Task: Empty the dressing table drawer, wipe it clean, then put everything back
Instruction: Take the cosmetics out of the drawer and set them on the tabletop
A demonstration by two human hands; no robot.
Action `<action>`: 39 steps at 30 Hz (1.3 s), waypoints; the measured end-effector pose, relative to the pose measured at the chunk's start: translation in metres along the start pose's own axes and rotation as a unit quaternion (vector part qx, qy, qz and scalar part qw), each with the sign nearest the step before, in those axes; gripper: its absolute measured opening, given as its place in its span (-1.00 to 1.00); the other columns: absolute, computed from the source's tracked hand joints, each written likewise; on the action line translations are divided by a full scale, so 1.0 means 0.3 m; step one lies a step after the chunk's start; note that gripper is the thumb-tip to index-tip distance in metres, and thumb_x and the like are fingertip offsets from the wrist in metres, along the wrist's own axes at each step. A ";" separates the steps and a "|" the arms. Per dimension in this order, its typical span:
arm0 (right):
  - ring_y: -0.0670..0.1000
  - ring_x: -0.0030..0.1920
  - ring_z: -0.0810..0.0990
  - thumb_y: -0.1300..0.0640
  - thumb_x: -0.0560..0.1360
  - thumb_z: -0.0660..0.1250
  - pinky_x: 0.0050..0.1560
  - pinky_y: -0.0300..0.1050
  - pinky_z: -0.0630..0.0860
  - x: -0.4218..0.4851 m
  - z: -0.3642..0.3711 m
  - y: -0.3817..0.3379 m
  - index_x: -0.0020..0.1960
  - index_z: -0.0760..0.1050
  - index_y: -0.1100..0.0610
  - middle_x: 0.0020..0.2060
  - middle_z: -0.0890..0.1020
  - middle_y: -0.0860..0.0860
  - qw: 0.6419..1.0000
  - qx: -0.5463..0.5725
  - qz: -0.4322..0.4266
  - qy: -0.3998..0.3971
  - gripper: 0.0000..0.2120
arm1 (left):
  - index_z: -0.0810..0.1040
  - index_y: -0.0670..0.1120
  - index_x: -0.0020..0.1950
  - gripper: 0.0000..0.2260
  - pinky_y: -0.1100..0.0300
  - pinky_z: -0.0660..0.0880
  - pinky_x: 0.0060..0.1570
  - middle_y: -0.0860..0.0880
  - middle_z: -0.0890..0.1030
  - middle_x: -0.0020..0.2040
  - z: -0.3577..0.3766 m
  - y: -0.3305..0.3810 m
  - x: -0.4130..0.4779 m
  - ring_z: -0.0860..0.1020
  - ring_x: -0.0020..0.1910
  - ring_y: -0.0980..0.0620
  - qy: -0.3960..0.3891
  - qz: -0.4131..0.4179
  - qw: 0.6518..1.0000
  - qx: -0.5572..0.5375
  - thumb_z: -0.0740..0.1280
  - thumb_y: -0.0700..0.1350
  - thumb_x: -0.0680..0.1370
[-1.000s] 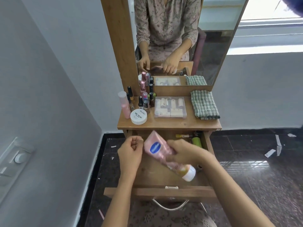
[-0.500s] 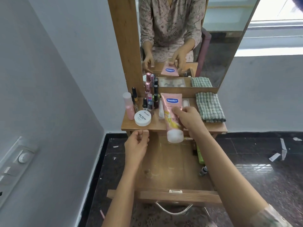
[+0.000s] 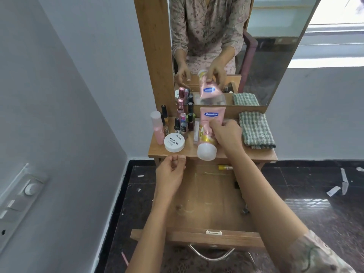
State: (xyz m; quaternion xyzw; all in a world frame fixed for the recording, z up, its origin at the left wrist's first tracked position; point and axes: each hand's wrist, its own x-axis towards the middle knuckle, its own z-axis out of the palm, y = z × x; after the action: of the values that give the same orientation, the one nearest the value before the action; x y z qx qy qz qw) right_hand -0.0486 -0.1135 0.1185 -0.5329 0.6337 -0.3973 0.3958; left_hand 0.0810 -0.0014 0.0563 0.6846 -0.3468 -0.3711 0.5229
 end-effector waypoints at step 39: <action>0.00 0.25 0.45 0.13 0.43 0.46 0.14 -0.09 0.57 -0.099 0.118 0.129 0.36 0.20 0.16 0.28 0.40 0.07 0.957 0.027 -0.276 -0.088 -0.38 | 0.54 0.06 -0.14 -0.95 -0.07 0.57 0.06 0.11 0.63 -0.18 0.009 -0.035 0.006 0.64 -0.12 0.05 0.011 0.009 0.999 0.048 0.34 -0.06 0.52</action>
State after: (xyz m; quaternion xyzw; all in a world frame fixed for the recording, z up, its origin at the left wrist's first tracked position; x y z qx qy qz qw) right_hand -0.0264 -0.0823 0.0718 -0.7092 0.4139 -0.4589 0.3393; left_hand 0.0803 -0.0021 0.0454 0.7098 -0.3643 -0.3419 0.4965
